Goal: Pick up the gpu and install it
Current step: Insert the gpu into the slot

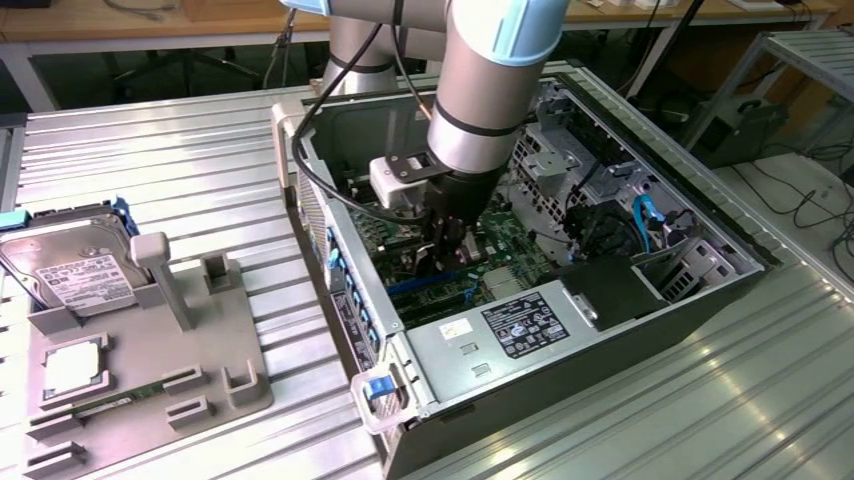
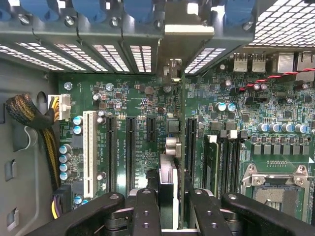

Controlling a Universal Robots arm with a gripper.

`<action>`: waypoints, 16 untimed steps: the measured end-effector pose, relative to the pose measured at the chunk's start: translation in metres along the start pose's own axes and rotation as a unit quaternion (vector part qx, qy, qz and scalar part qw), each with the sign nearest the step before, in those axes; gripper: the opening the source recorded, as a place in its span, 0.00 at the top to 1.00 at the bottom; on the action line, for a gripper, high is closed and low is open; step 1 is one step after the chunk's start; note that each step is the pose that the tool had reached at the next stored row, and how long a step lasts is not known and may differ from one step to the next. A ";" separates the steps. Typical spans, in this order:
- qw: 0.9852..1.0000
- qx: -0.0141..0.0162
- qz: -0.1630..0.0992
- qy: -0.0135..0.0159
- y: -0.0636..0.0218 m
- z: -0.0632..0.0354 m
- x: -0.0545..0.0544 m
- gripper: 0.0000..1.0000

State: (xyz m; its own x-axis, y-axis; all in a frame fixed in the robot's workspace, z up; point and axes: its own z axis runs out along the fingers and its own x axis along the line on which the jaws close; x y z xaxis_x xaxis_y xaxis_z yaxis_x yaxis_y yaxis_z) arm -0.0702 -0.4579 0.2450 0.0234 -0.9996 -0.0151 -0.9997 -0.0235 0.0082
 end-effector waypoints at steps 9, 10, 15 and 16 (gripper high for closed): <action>1.000 0.000 0.000 0.000 0.0026 0.0034 -0.001 0.72; 1.000 0.000 0.000 0.000 0.0026 0.0044 -0.001 0.72; 1.000 -0.002 0.000 0.000 0.0027 0.0080 -0.001 0.72; 1.000 -0.002 0.000 0.000 0.0026 0.0086 -0.001 0.72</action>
State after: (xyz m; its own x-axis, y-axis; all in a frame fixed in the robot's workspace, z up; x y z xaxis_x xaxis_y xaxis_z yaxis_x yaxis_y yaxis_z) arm -0.0729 -0.4568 0.2365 0.0233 -0.9996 -0.0147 -0.9997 -0.0235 0.0120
